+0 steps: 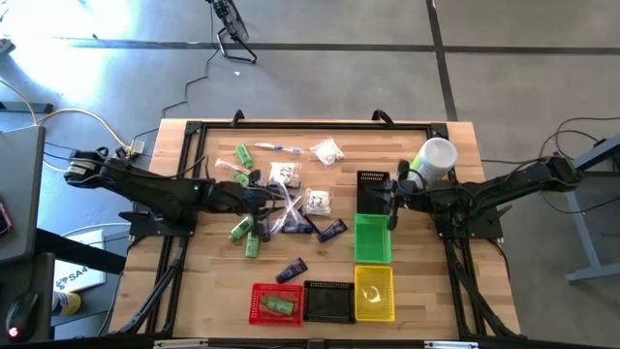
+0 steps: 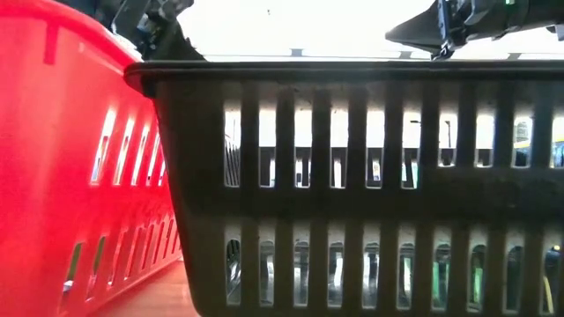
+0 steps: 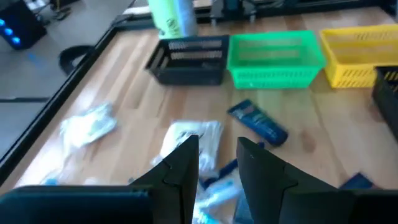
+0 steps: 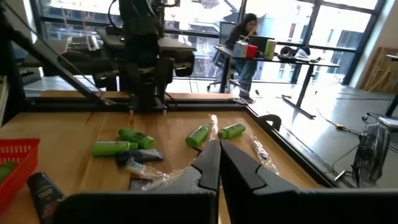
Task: Pick & Place Travel size toiletries
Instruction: Put the top blue toothbrush into the bottom black bin
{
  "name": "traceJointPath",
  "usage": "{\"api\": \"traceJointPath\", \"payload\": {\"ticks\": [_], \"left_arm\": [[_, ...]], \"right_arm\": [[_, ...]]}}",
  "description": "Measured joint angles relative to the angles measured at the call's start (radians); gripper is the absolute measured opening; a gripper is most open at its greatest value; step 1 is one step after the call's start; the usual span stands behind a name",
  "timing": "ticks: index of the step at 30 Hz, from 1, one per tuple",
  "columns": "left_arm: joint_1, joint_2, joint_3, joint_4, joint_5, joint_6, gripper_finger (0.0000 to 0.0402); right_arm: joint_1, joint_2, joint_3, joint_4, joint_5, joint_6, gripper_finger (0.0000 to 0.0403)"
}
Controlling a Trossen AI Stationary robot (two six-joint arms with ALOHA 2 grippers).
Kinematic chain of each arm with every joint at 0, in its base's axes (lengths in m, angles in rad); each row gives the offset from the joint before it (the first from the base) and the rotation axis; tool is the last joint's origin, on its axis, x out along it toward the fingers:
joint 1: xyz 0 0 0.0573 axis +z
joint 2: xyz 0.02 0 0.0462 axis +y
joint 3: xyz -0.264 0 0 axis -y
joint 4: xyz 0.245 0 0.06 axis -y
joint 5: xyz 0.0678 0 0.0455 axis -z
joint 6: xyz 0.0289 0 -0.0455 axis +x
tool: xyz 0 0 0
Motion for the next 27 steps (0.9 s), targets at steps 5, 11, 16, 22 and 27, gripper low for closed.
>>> {"api": "traceJointPath", "payload": {"ticks": [5, 11, 16, 22, 27], "left_arm": [[0.052, -0.096, -0.068, -0.003, 0.000, 0.002, 0.0104], [0.129, -0.250, -0.142, -0.042, 0.000, 0.019, 0.0104], [0.180, -0.369, -0.147, -0.131, 0.000, 0.028, 0.0104], [0.187, -0.477, -0.147, -0.195, 0.000, 0.028, 0.0104], [0.187, -0.554, -0.147, -0.254, 0.000, 0.028, 0.0104]], "right_arm": [[-0.035, 0.000, 0.000, -0.003, 0.000, 0.053, 0.0003], [-0.059, 0.000, 0.000, 0.000, -0.003, 0.070, 0.0003], [-0.058, 0.000, 0.000, -0.004, -0.004, 0.069, 0.0003], [-0.058, 0.000, 0.000, -0.017, -0.004, 0.068, 0.0003], [-0.057, 0.000, 0.000, -0.017, -0.005, 0.067, 0.0003]]}}
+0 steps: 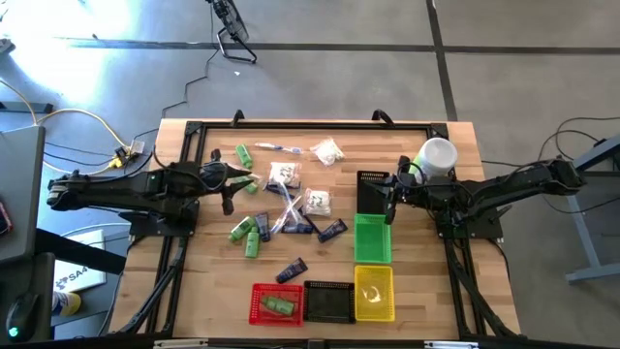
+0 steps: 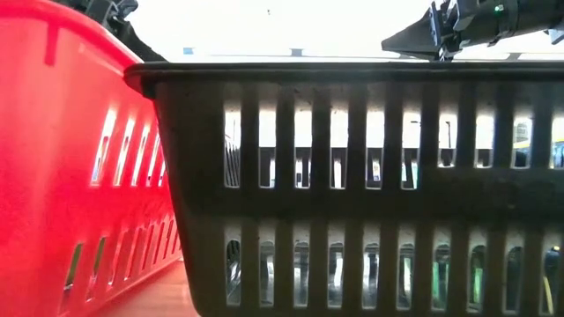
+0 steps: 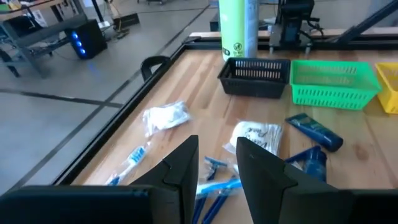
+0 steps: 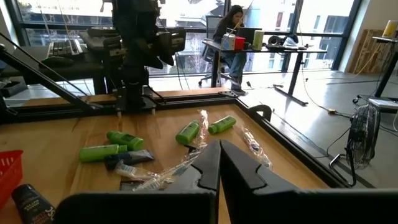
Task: Pick & Place Travel size toiletries
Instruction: Put the top blue toothbrush into the bottom black bin
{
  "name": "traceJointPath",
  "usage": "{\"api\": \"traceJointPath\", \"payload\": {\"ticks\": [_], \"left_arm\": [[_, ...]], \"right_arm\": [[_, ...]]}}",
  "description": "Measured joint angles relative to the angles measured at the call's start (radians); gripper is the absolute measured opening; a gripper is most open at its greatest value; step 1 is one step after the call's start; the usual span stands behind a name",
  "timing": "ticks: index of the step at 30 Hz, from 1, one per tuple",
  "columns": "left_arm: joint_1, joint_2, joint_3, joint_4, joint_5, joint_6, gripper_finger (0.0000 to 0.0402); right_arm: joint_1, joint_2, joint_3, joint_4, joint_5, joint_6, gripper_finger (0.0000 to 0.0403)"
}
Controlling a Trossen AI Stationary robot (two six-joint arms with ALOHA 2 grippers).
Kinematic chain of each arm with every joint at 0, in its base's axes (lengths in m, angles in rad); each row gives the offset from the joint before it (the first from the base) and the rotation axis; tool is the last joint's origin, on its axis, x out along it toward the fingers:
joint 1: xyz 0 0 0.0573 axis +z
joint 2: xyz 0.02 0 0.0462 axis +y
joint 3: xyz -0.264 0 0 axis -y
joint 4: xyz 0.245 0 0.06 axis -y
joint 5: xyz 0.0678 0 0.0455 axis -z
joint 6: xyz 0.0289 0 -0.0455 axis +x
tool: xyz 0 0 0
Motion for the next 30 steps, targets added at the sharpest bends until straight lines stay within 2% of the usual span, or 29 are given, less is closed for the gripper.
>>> {"api": "traceJointPath", "payload": {"ticks": [8, 30], "left_arm": [[0.000, -0.090, 0.000, -0.159, 0.064, -0.004, 0.0104], [0.000, -0.053, 0.000, -0.153, 0.063, -0.024, 0.0104]], "right_arm": [[0.000, 0.000, 0.000, -0.005, 0.000, -0.001, 0.0003], [0.000, 0.000, 0.000, -0.006, 0.000, 0.003, 0.0003]]}}
